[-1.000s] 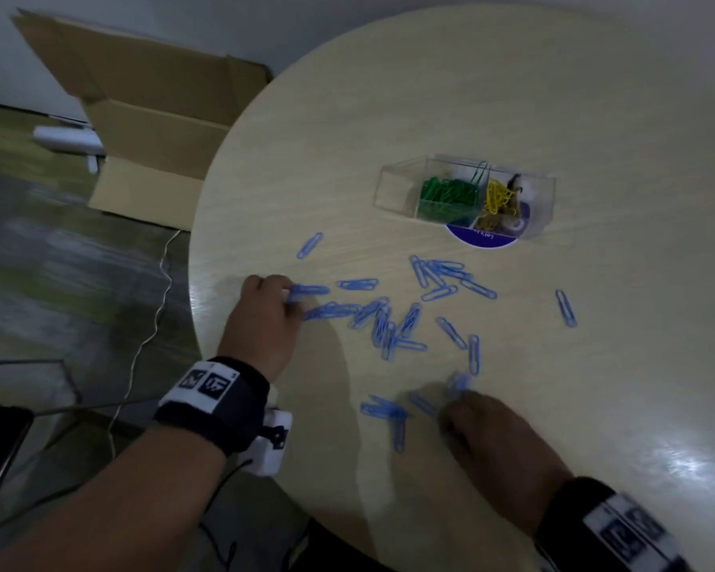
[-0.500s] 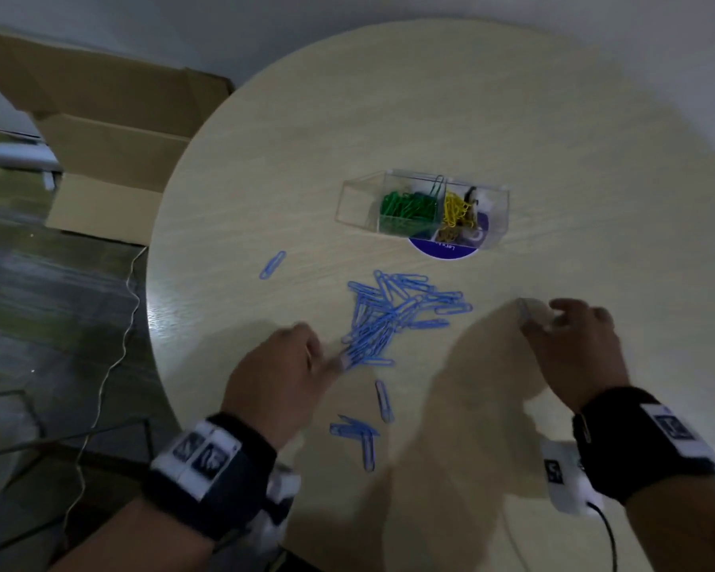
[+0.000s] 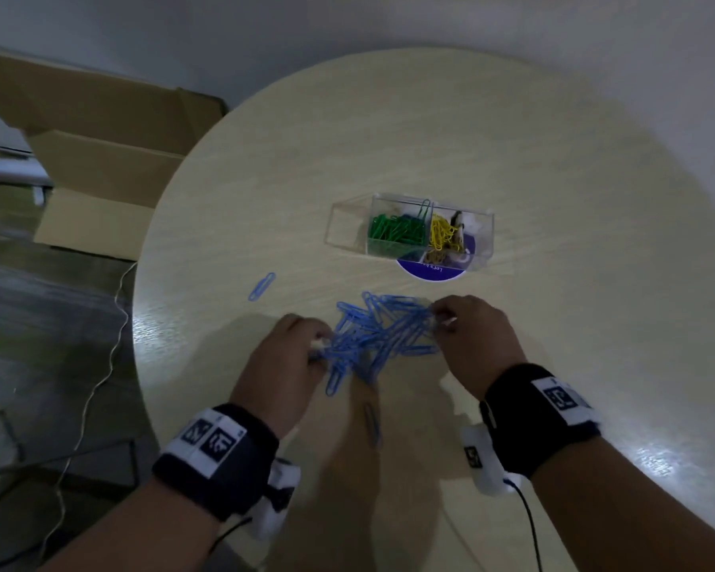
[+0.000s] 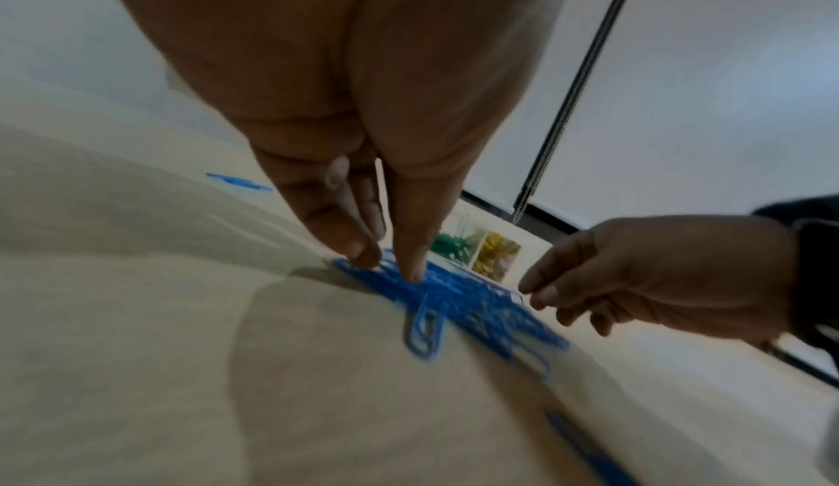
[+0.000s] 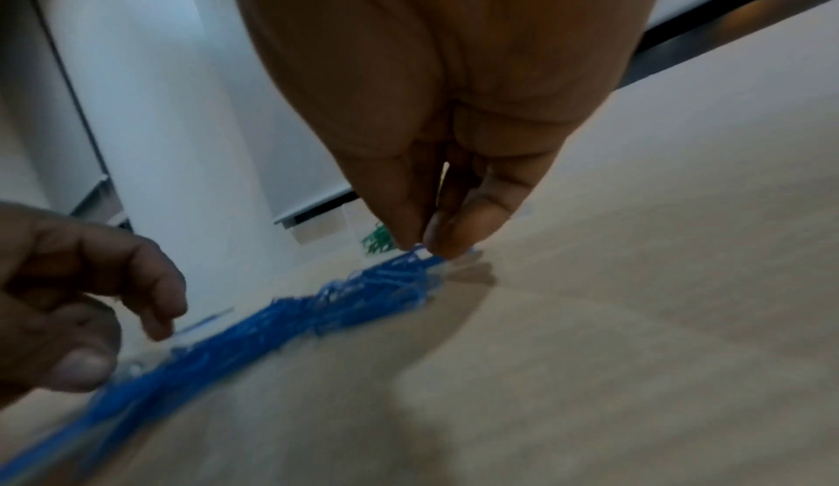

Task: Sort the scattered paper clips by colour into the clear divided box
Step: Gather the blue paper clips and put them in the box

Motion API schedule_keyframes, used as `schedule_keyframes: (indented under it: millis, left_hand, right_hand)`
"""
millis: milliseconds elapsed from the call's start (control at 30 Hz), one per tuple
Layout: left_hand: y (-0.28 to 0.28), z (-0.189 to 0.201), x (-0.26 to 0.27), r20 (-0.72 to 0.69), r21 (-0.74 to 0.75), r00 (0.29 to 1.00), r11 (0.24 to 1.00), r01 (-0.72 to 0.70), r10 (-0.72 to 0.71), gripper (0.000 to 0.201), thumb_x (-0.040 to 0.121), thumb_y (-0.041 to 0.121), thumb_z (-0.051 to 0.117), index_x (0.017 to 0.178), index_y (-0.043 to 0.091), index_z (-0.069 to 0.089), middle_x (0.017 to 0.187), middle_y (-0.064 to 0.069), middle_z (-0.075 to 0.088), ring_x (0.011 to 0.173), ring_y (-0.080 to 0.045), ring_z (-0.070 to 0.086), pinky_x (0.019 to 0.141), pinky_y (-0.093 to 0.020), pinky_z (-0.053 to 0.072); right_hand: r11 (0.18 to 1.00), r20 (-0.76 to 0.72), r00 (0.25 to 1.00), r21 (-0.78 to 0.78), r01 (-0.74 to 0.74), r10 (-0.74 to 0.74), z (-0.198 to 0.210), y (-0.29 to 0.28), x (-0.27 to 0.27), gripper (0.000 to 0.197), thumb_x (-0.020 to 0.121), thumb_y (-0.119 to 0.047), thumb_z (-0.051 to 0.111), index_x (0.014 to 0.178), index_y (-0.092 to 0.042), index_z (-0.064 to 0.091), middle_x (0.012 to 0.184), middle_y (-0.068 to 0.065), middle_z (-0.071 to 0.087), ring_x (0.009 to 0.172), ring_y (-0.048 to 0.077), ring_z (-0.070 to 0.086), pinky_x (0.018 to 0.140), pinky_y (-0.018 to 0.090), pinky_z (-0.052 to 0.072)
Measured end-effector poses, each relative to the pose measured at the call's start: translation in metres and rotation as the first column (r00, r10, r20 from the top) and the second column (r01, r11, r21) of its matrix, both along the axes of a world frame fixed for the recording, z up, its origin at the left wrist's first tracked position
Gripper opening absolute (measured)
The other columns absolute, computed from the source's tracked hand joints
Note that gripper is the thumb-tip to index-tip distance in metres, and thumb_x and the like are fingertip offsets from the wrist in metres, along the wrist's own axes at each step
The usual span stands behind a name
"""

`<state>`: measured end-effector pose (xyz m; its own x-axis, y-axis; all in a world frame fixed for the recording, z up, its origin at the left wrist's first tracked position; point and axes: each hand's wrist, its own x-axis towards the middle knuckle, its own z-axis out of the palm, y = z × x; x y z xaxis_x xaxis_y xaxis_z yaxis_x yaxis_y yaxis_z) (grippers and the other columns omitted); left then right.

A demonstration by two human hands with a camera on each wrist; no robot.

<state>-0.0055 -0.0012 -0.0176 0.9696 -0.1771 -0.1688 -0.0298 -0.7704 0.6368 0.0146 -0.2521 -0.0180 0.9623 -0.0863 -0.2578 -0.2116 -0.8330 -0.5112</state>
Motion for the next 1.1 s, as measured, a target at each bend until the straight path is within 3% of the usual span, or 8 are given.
schedule_keyframes:
  millis: [167, 267, 467, 567, 733, 967, 1033, 1100]
  left_hand:
    - [0.000, 0.007, 0.002, 0.064, 0.125, 0.982, 0.975, -0.185, 0.179, 0.024, 0.081, 0.047, 0.069, 0.089, 0.028, 0.055, 0.092, 0.004, 0.050, 0.076, -0.021, 0.058, 0.071, -0.038, 0.051]
    - [-0.008, 0.001, -0.012, -0.106, 0.234, 0.975, 0.958, -0.167, 0.196, 0.046, 0.067, 0.066, 0.067, 0.087, 0.027, 0.053, 0.092, 0.003, 0.049, 0.085, -0.026, 0.060, 0.075, -0.042, 0.052]
    - [-0.021, -0.015, -0.017, -0.002, 0.068, 0.997, 0.995, 0.075, -0.075, 0.048, 0.077, 0.010, 0.067, 0.122, 0.022, 0.059, 0.110, -0.001, 0.054, 0.099, -0.025, 0.058, 0.090, -0.041, 0.049]
    - [-0.020, -0.012, -0.008, 0.054, 0.040, 0.998, 0.999, 0.029, -0.031, 0.050, 0.074, 0.023, 0.062, 0.124, 0.022, 0.058, 0.110, 0.001, 0.056, 0.098, -0.025, 0.056, 0.088, -0.042, 0.050]
    - [-0.023, 0.002, -0.005, 0.006, 0.362, 0.987, 0.919, -0.154, 0.163, 0.055, 0.068, 0.067, 0.065, 0.099, 0.023, 0.054, 0.099, -0.003, 0.052, 0.092, -0.029, 0.053, 0.072, -0.041, 0.051]
    - [-0.027, -0.014, -0.013, 0.043, 0.088, 0.999, 0.996, 0.020, -0.024, 0.042, 0.078, 0.004, 0.066, 0.117, 0.019, 0.061, 0.109, -0.002, 0.052, 0.096, -0.026, 0.060, 0.088, -0.038, 0.050]
    - [-0.027, -0.014, -0.007, 0.041, 0.007, 0.999, 1.000, 0.024, -0.024, 0.052, 0.074, 0.000, 0.061, 0.120, 0.022, 0.058, 0.111, 0.001, 0.052, 0.099, -0.024, 0.059, 0.090, -0.040, 0.050]
    - [-0.024, -0.014, -0.002, 0.024, -0.050, 0.998, 0.997, -0.054, 0.055, 0.046, 0.074, 0.017, 0.058, 0.119, 0.027, 0.056, 0.111, 0.004, 0.050, 0.100, -0.025, 0.059, 0.086, -0.044, 0.052]
  right_hand:
    - [0.959, -0.060, 0.975, -0.178, -0.220, 0.213, 0.002, 0.000, 0.004, 0.078, 0.067, -0.049, 0.061, 0.136, -0.017, 0.043, 0.125, 0.010, 0.051, 0.107, 0.036, 0.048, 0.094, 0.043, 0.042]
    - [0.940, -0.109, 0.962, -0.210, -0.268, 0.250, -0.002, 0.011, 0.004, 0.074, 0.071, -0.049, 0.064, 0.136, -0.020, 0.043, 0.121, 0.008, 0.047, 0.104, 0.034, 0.044, 0.093, 0.042, 0.042]
    - [0.942, -0.045, 0.953, -0.138, -0.305, 0.301, -0.005, 0.013, -0.008, 0.043, 0.077, -0.022, 0.062, 0.120, -0.024, 0.062, 0.103, 0.008, 0.054, 0.092, 0.034, 0.052, 0.087, 0.038, 0.043]
    - [0.946, 0.026, 0.965, -0.203, -0.251, 0.261, -0.001, 0.007, -0.012, 0.051, 0.074, -0.038, 0.062, 0.123, -0.023, 0.061, 0.108, 0.006, 0.058, 0.096, 0.033, 0.052, 0.088, 0.039, 0.045]
    - [0.920, -0.074, 0.941, -0.197, -0.337, 0.329, 0.001, 0.016, -0.005, 0.054, 0.076, -0.039, 0.062, 0.127, -0.022, 0.055, 0.118, 0.007, 0.050, 0.102, 0.032, 0.046, 0.090, 0.042, 0.046]
    - [0.970, 0.018, 0.972, -0.075, -0.232, 0.234, -0.007, 0.003, -0.014, 0.032, 0.081, -0.018, 0.065, 0.112, -0.015, 0.067, 0.101, 0.011, 0.057, 0.094, 0.034, 0.056, 0.086, 0.036, 0.046]
    - [0.977, 0.100, 0.973, -0.074, -0.201, 0.208, -0.005, -0.003, -0.018, 0.034, 0.078, -0.019, 0.065, 0.111, -0.014, 0.068, 0.101, 0.011, 0.062, 0.092, 0.035, 0.059, 0.085, 0.035, 0.045]
    - [0.992, 0.185, 0.977, -0.088, -0.087, 0.103, -0.001, -0.012, -0.023, 0.038, 0.077, -0.029, 0.066, 0.112, -0.014, 0.067, 0.102, 0.011, 0.064, 0.093, 0.034, 0.059, 0.086, 0.035, 0.042]
